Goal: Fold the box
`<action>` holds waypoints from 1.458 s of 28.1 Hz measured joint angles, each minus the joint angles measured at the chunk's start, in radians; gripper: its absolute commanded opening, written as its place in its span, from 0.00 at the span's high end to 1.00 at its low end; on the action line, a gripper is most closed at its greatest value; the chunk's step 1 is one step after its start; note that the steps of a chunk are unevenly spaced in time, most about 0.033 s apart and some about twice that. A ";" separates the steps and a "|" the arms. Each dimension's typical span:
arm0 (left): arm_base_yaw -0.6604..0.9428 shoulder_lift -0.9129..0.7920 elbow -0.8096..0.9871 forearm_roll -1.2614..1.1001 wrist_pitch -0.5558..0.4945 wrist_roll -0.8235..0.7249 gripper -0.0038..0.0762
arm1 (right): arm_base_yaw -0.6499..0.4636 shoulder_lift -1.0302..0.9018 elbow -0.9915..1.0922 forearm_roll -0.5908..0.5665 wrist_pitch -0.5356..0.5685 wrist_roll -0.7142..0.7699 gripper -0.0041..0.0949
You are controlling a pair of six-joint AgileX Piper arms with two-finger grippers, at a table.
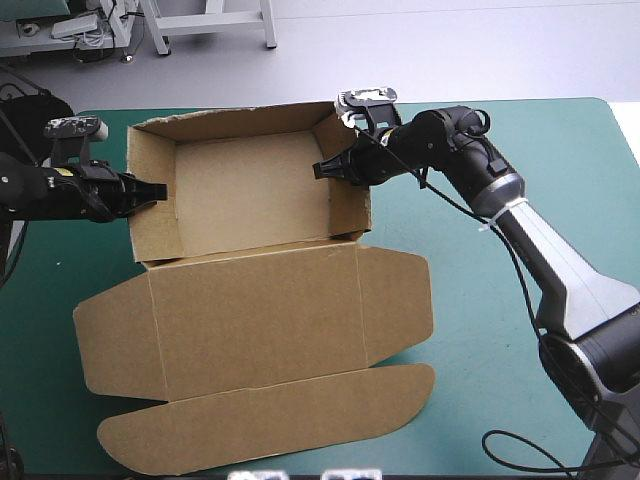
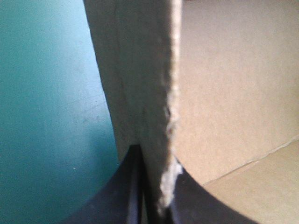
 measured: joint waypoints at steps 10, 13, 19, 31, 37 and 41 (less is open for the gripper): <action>-0.273 0.109 0.002 0.235 -0.034 -0.195 0.96 | 0.001 -0.004 0.000 -0.189 0.258 0.108 0.97; -0.330 0.161 0.002 0.279 -0.038 -0.241 0.96 | 0.001 0.001 0.006 -0.235 0.288 0.129 0.97; -0.406 0.271 0.003 0.319 -0.043 -0.298 0.96 | -0.003 0.020 0.079 -0.282 0.291 0.163 0.97; -0.438 0.390 0.004 0.347 -0.031 -0.319 0.96 | -0.004 0.125 0.144 -0.272 0.263 0.183 0.97; -0.438 0.427 -0.007 0.349 -0.049 -0.307 0.95 | -0.005 0.158 0.145 -0.276 0.247 0.183 0.93; -0.438 0.438 -0.011 0.348 -0.054 -0.282 0.87 | -0.005 0.167 0.144 -0.290 0.255 0.192 0.69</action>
